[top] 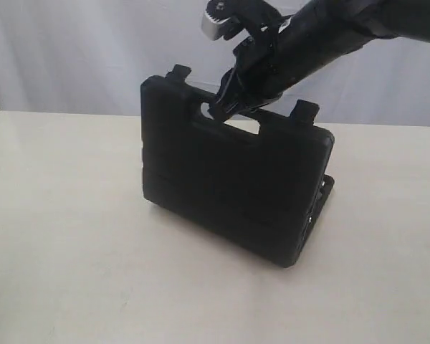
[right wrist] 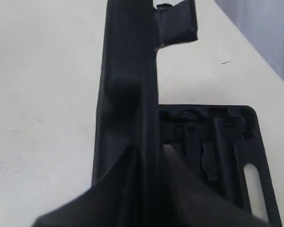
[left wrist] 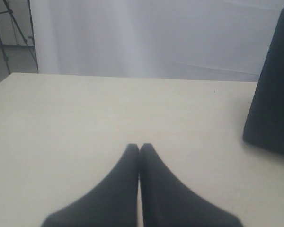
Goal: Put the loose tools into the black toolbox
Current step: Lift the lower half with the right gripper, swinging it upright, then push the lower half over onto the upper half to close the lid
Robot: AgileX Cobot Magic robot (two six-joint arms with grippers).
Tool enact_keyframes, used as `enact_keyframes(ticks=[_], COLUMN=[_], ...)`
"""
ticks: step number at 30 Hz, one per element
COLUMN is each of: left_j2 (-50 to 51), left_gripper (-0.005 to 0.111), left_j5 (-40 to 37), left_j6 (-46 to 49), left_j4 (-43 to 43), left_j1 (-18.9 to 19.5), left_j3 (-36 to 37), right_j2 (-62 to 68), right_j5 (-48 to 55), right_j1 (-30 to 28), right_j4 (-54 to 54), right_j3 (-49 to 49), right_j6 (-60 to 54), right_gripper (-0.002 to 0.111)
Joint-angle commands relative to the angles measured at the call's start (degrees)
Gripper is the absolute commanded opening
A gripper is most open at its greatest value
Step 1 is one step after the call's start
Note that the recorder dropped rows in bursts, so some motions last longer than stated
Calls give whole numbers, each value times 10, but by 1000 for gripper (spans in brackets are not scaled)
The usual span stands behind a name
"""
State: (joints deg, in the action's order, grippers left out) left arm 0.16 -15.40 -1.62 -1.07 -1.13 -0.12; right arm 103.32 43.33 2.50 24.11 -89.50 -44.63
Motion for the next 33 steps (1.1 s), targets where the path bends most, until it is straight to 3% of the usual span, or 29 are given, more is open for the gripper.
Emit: enact_keyframes(ticks=[1, 7, 16, 19, 25, 33], left_j2=[-2, -2, -2, -2, -2, -2], left_gripper=[0, 0, 0, 0, 0, 0], left_j5=[1, 1, 1, 1, 1, 1], left_j6=[-1, -1, -1, -1, -1, -1], left_j4=[-1, -1, -1, -1, -1, -1], left_j1=[-1, -1, -1, -1, -1, -1], left_j3=[1, 1, 1, 1, 1, 1], right_j2=[53, 120, 201, 209, 209, 204], right_j5=[18, -12, -68, -67, -67, -63], right_j1=[-51, -84, -84, -84, -84, -84], right_j4=[32, 28, -30, -65, -82, -82], right_j3=[-14, -17, -17, -17, -17, -18], right_j6=[-29, -29, 7, 38, 46, 75], right_gripper=[0, 0, 0, 12, 57, 60])
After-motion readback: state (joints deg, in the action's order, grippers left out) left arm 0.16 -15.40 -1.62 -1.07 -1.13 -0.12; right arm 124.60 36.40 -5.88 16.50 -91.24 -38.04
